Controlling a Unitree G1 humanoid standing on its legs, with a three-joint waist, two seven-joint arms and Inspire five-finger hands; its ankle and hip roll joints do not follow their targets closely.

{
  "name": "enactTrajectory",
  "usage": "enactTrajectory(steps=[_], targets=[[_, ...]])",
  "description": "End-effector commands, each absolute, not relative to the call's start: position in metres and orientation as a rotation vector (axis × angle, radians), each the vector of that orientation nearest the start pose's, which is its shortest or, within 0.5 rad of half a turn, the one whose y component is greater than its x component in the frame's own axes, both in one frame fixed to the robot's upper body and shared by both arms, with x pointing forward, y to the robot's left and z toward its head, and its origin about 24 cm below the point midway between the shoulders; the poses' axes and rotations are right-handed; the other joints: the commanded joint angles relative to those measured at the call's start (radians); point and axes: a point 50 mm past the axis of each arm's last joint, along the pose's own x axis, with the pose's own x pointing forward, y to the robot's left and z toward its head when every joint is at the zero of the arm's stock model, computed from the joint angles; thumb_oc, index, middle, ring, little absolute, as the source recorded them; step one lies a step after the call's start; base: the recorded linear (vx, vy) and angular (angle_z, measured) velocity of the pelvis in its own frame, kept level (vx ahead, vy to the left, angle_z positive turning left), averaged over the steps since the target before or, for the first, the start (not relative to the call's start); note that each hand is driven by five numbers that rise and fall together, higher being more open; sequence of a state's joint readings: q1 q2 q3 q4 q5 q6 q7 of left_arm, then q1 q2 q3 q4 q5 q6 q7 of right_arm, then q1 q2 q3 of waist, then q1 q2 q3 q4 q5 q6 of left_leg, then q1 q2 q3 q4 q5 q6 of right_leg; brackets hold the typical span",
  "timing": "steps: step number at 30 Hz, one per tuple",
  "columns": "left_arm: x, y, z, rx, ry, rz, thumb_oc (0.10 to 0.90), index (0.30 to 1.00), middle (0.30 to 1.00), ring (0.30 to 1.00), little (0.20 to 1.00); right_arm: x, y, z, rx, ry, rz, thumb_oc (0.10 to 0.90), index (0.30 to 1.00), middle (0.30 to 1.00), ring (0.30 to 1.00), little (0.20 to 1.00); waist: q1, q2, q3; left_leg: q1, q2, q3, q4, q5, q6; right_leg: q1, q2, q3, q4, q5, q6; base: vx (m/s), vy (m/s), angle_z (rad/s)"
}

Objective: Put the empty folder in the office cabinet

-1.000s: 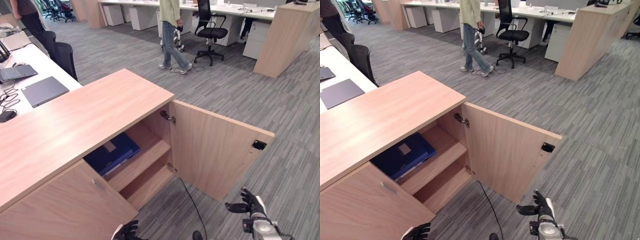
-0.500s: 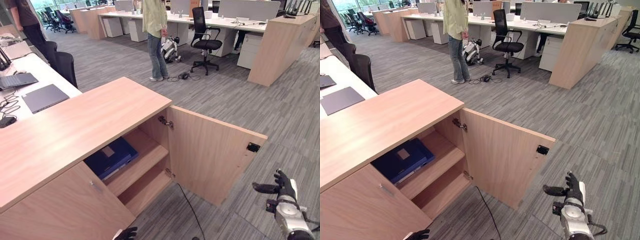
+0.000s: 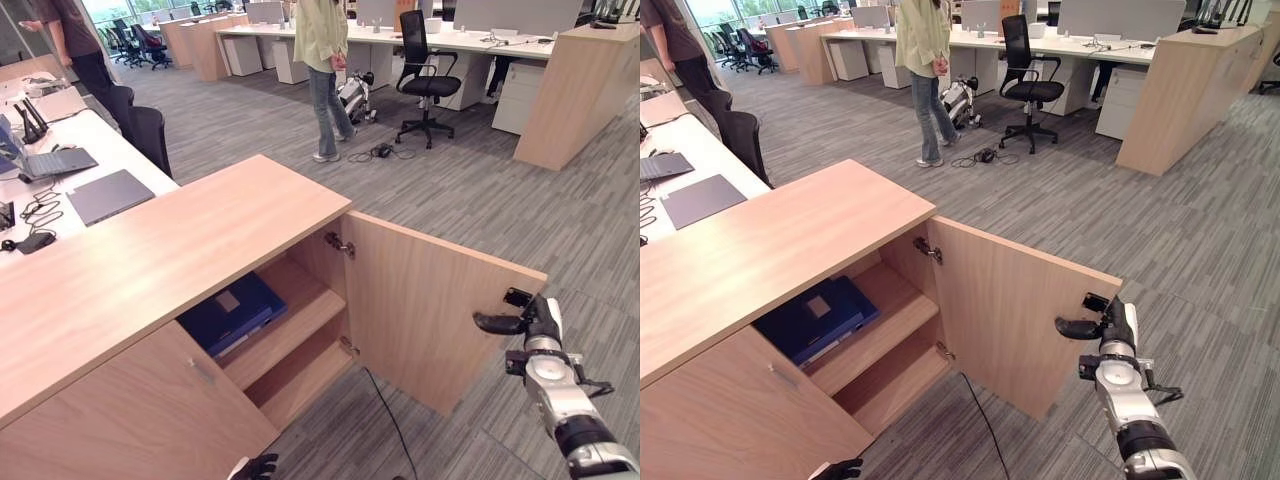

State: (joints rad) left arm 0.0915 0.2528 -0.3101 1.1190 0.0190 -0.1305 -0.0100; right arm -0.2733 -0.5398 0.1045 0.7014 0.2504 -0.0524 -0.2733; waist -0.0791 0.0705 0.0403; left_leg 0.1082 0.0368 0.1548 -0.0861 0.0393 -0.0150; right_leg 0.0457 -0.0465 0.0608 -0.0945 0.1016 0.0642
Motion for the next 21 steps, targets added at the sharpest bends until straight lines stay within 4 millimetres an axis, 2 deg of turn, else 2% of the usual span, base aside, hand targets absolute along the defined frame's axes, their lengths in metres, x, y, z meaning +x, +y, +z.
enactTrajectory(steps=[1, 3, 4, 5, 7, 12, 14, 15, 16, 17, 18, 19, 20, 21], targets=[[0.1, 0.233, -0.154, 0.488, 1.073, -0.18, 0.8, 0.9, 0.9, 0.9, 0.9, 0.34, -0.242, 0.083, -0.35, -0.049, -0.201, 0.8, 0.9, 0.9, 0.9, 0.9, 0.045, -0.068, 0.007, 0.043, 0.068, -0.027, -0.001, -0.047, -0.079, 0.063, -0.086, -0.061, 0.036, -0.095, 0.094, 0.0, 0.0, 0.0], [0.102, 0.232, -0.153, 0.487, 1.066, -0.179, 0.8, 0.9, 0.9, 0.9, 0.9, 0.343, -0.223, 0.083, -0.313, -0.061, -0.137, 0.8, 0.9, 0.9, 0.9, 0.9, 0.051, -0.068, 0.008, 0.042, 0.069, -0.03, -0.001, -0.045, -0.081, 0.065, -0.085, -0.068, 0.036, -0.097, 0.092, -0.02, -0.005, -0.01], [0.102, 0.232, -0.153, 0.487, 1.066, -0.179, 0.8, 0.9, 0.9, 0.9, 0.9, 0.343, -0.223, 0.083, -0.313, -0.061, -0.137, 0.8, 0.9, 0.9, 0.9, 0.9, 0.051, -0.068, 0.008, 0.043, 0.069, -0.03, -0.001, -0.045, -0.081, 0.065, -0.085, -0.069, 0.036, -0.097, 0.092, 0.0, 0.0, 0.0], [0.103, 0.232, -0.153, 0.487, 1.063, -0.175, 0.8, 0.9, 0.9, 0.9, 0.9, 0.344, -0.206, 0.083, -0.304, -0.073, -0.064, 0.8, 0.9, 0.9, 0.9, 0.9, 0.057, -0.07, 0.009, 0.04, 0.071, -0.035, -0.001, -0.042, -0.082, 0.067, -0.083, -0.074, 0.037, -0.099, 0.09, 0.0, 0.0, 0.0], [0.104, 0.231, -0.153, 0.486, 1.061, -0.17, 0.8, 0.9, 0.9, 0.9, 0.9, 0.342, -0.193, 0.083, -0.283, -0.087, -0.005, 0.8, 0.9, 0.9, 0.9, 0.9, 0.061, -0.071, 0.012, 0.037, 0.073, -0.04, -0.001, -0.038, -0.084, 0.067, -0.081, -0.081, 0.04, -0.102, 0.089, 0.0, 0.0, 0.0], [0.11, 0.232, -0.15, 0.485, 1.039, -0.151, 0.8, 0.9, 0.9, 0.9, 0.9, 0.327, -0.168, 0.079, -0.229, -0.113, 0.129, 0.8, 0.9, 0.9, 0.9, 0.9, 0.074, -0.079, 0.022, 0.015, 0.079, -0.072, -0.001, -0.02, -0.094, 0.062, -0.076, -0.112, 0.057, -0.114, 0.085, -0.02, -0.02, 0.1], [0.116, 0.234, -0.148, 0.489, 1.018, -0.141, 0.8, 0.9, 0.9, 0.9, 0.9, 0.31, -0.163, 0.066, -0.202, -0.09, 0.181, 0.8, 0.9, 0.9, 0.9, 0.9, 0.09, -0.081, 0.031, -0.019, 0.084, -0.127, -0.001, 0.003, -0.108, 0.061, -0.072, -0.161, 0.068, -0.129, 0.076, -0.08, -0.073, 0.67], [0.122, 0.237, -0.145, 0.492, 0.995, -0.123, 0.8, 0.9, 0.9, 0.9, 0.9, 0.297, -0.155, 0.058, -0.182, -0.081, 0.235, 0.8, 0.9, 0.9, 0.9, 0.9, 0.111, -0.08, 0.041, -0.054, 0.085, -0.176, -0.001, 0.026, -0.122, 0.059, -0.066, -0.202, 0.07, -0.138, 0.069, -0.16, -0.146, 1.13], [0.134, 0.239, -0.139, 0.475, 0.956, -0.081, 0.8, 0.9, 0.9, 0.9, 0.9, 0.283, -0.133, 0.059, -0.21, -0.109, 0.384, 0.8, 0.9, 0.9, 0.9, 0.9, 0.145, -0.081, 0.062, -0.121, 0.079, -0.265, -0.001, 0.065, -0.154, 0.07, -0.06, -0.29, 0.055, -0.163, 0.059, -0.22, -0.187, 1.25], [0.139, 0.242, -0.136, 0.466, 0.934, -0.051, 0.8, 0.9, 0.9, 0.9, 0.9, 0.279, -0.115, 0.062, -0.208, -0.127, 0.483, 0.8, 0.9, 0.9, 0.9, 0.9, 0.171, -0.083, 0.074, -0.155, 0.081, -0.29, 0.002, 0.072, -0.162, 0.065, -0.061, -0.328, 0.038, -0.157, 0.06, -0.38, -0.104, 1.67], [0.157, 0.24, -0.128, 0.469, 0.871, -0.03, 0.8, 0.9, 0.9, 0.9, 0.9, 0.28, -0.089, 0.074, -0.225, -0.176, 0.63, 0.8, 0.9, 0.9, 0.9, 0.9, 0.189, -0.103, 0.129, -0.226, 0.117, -0.135, 0.124, 0.067, -0.152, 0.063, -0.097, -0.393, 0.031, -0.141, 0.064, -0.3, -0.01, 1.53], [0.158, 0.24, -0.128, 0.468, 0.87, -0.029, 0.8, 0.9, 0.9, 0.9, 0.9, 0.28, -0.089, 0.075, -0.226, -0.177, 0.63, 0.8, 0.9, 0.9, 0.9, 0.9, 0.188, -0.103, 0.129, -0.233, 0.116, -0.135, 0.129, 0.068, -0.15, 0.059, -0.098, -0.393, 0.032, -0.138, 0.065, -0.39, 0.087, 1.52], [0.168, 0.238, -0.12, 0.47, 0.808, -0.054, 0.8, 0.9, 0.9, 0.9, 0.9, 0.277, -0.074, 0.08, -0.248, -0.195, 0.719, 0.8, 0.9, 0.9, 0.9, 0.9, 0.178, -0.115, 0.133, -0.235, 0.192, 0.079, 0.2, 0.056, -0.132, 0.043, -0.119, -0.456, 0.032, -0.133, 0.063, -0.18, 0.049, 0.87], [0.168, 0.238, -0.12, 0.47, 0.809, -0.053, 0.8, 0.9, 0.9, 0.9, 0.9, 0.277, -0.074, 0.08, -0.248, -0.195, 0.72, 0.8, 0.9, 0.9, 0.9, 0.9, 0.179, -0.115, 0.131, -0.239, 0.193, 0.08, 0.201, 0.059, -0.131, 0.038, -0.119, -0.454, 0.033, -0.129, 0.063, -0.25, 0.085, 0.94]])
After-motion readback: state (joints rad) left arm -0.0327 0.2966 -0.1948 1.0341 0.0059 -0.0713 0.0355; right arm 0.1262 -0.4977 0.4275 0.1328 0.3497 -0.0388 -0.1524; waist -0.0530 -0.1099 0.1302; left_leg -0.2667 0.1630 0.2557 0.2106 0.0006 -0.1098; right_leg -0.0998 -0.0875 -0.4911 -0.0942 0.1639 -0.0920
